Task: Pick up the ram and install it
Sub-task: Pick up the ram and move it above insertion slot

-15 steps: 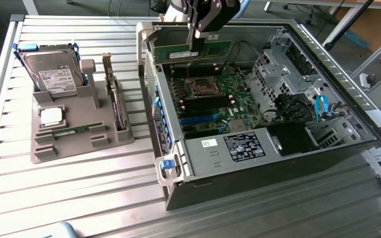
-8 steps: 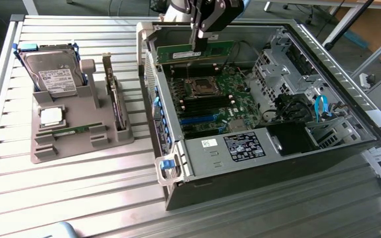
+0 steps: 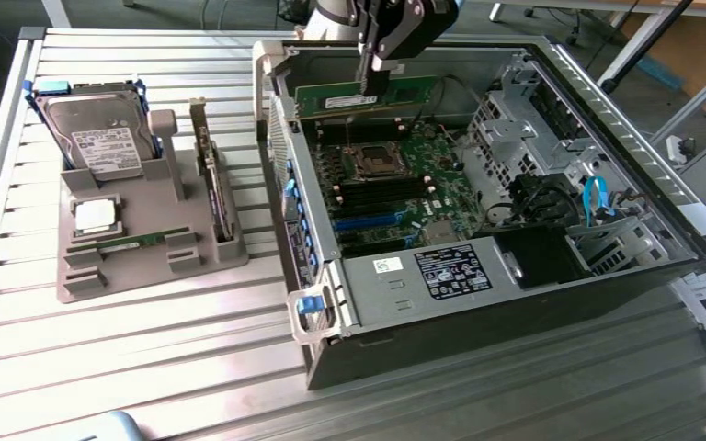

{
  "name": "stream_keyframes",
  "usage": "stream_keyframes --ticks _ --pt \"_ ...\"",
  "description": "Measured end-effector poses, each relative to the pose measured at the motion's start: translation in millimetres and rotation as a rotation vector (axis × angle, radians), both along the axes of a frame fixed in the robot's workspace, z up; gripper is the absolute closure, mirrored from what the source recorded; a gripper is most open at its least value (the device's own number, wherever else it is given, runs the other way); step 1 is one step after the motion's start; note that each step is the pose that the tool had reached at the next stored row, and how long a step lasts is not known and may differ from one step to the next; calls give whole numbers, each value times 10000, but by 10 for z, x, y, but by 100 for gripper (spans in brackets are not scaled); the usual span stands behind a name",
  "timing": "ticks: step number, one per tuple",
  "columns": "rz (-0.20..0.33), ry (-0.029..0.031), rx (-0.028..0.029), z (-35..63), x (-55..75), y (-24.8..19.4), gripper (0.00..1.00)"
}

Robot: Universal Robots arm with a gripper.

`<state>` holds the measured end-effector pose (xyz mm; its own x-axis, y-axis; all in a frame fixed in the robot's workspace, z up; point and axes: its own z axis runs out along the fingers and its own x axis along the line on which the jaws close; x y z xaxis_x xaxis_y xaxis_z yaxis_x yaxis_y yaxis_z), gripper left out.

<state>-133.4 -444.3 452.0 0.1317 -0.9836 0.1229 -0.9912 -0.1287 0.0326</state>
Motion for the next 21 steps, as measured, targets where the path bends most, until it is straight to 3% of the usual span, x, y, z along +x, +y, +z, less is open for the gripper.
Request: stream_keyframes --ticks 21 --pt "0 0 -15 0 146 0 87"
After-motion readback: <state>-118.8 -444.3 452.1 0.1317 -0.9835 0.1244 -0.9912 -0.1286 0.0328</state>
